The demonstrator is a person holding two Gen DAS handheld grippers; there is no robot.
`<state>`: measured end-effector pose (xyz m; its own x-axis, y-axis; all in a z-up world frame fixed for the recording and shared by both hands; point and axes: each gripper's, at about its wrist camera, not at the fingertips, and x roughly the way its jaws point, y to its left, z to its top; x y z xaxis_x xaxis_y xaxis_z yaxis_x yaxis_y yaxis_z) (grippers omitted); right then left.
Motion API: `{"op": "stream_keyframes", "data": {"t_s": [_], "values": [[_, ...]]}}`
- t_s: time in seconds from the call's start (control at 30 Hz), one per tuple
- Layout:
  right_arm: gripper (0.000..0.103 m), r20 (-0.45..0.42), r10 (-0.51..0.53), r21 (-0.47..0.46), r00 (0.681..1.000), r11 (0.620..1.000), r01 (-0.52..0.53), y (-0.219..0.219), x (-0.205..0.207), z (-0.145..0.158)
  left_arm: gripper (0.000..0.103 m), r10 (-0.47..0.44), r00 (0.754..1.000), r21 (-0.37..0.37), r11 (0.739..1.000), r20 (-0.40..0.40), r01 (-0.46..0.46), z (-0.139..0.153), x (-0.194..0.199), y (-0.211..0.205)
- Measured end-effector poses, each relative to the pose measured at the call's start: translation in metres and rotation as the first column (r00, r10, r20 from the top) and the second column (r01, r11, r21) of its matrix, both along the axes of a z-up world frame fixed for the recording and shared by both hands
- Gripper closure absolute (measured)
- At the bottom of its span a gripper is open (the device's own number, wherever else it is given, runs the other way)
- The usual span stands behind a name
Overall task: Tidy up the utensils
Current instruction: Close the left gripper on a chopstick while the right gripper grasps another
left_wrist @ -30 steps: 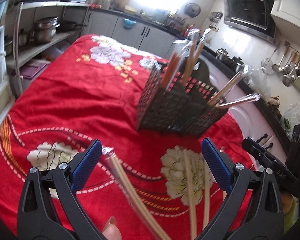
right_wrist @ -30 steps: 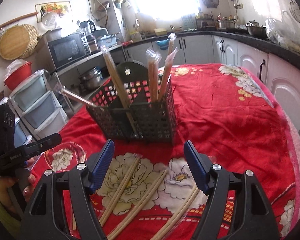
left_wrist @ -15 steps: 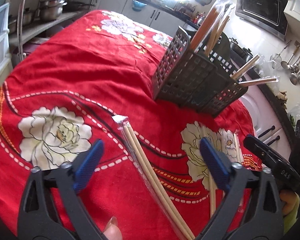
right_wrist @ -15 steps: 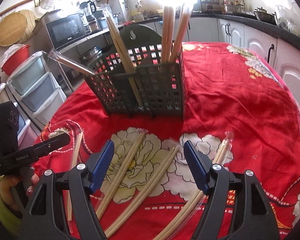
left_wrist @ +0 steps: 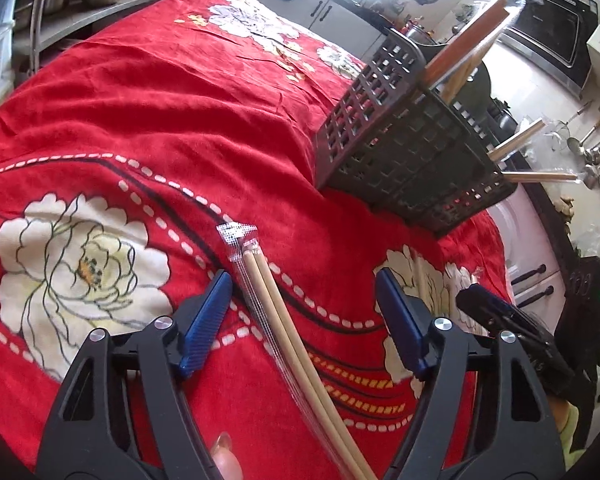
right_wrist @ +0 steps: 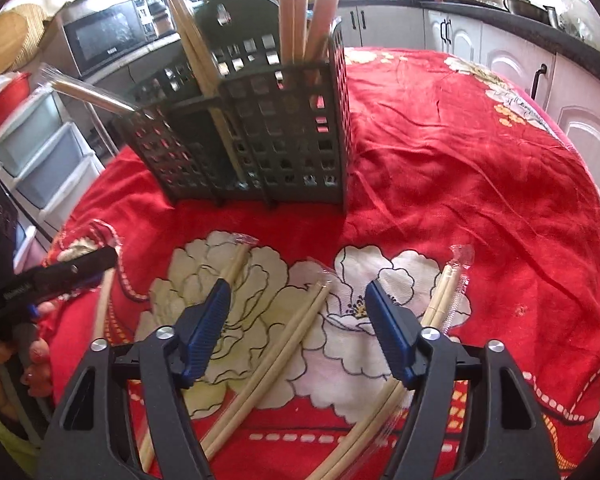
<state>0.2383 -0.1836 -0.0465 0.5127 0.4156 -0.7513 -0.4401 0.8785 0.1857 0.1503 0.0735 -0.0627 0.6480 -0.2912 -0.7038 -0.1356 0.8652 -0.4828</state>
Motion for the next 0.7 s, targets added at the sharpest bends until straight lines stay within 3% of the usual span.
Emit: {"op": "stream_keyframes", "data": {"t_s": [0.17,0.37,0.5,0.7], "values": [[0.058,-0.038,-0.019,0.000,0.999,1.000,0.019,0.001,0.012,-0.012,0.052,0.019,1.000,0.017,1.000,-0.009,-0.019,-0.002,0.009,0.004],[0.084,-0.040,-0.035,0.012,0.999,0.999,0.035,-0.002,0.019,-0.014,0.056,0.030,0.999,0.041,0.999,-0.020,-0.029,-0.001,0.022,0.006],[0.089,-0.044,-0.027,0.038,0.999,0.999,0.028,-0.003,0.020,-0.013,0.068,0.042,0.999,0.084,0.996,-0.027,-0.039,-0.001,0.026,0.005],[0.090,-0.027,-0.011,0.091,1.000,0.996,0.014,-0.006,0.017,-0.005,0.092,0.058,0.997,0.083,0.995,-0.043,-0.054,-0.003,0.028,0.014]]}}
